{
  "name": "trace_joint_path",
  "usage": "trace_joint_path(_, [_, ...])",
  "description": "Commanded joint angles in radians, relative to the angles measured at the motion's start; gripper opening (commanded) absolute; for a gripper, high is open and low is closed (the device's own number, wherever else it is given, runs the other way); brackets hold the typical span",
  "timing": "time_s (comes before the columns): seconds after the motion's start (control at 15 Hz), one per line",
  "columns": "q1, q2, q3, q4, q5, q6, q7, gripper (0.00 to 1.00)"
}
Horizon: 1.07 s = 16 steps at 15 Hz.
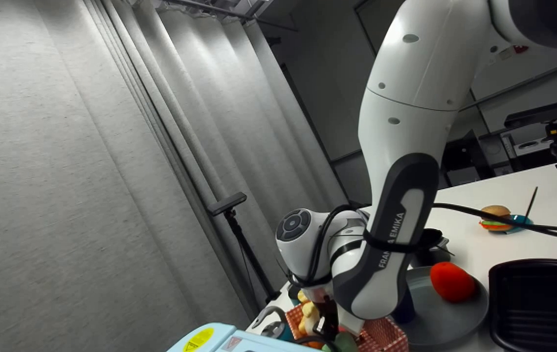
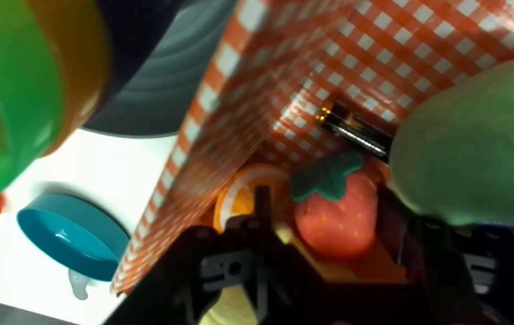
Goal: Set the cups upright then put the banana plush toy on the plate
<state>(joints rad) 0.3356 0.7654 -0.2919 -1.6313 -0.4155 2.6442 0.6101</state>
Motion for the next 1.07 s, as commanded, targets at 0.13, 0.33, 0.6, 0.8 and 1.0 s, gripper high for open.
trace_joint_path(0.13, [-0.008, 0.028, -0.002, 0.028, 0.015, -0.003, -0.012, 0.12])
trace_joint_path(0.33, [-0.001, 0.017, -0.008, 0.019, 0.009, -0.004, -0.008, 0.01])
trace_joint_path(0.6, [0.018, -0.030, -0.016, -0.024, -0.007, -0.012, -0.010, 0.02])
trace_joint_path(0.8, [0.051, -0.082, -0.042, -0.077, -0.044, -0.012, 0.005, 0.03])
trace_joint_path(1.0, [0.100, -0.138, -0.085, -0.137, -0.110, -0.011, 0.041, 0.03])
